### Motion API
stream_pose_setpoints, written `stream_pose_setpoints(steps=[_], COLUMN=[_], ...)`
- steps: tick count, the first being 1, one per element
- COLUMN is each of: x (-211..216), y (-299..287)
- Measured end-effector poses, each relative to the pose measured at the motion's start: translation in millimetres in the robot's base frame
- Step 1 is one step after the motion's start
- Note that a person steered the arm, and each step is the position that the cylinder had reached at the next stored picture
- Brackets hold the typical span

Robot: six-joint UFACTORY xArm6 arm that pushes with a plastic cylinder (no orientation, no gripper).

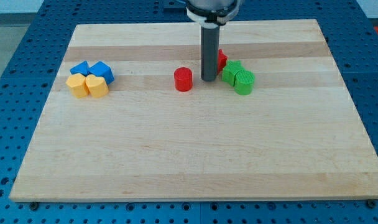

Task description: Move the red circle slightly upwards

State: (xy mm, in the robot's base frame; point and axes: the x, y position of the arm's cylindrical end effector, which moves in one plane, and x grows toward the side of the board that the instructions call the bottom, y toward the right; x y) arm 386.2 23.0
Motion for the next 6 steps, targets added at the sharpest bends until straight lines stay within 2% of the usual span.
stream_pose_setpoints(steps=[1,2,3,4,5,6], x=[48,72,55,15,4,30], y=[-1,-40,-67,-45,-30,-41])
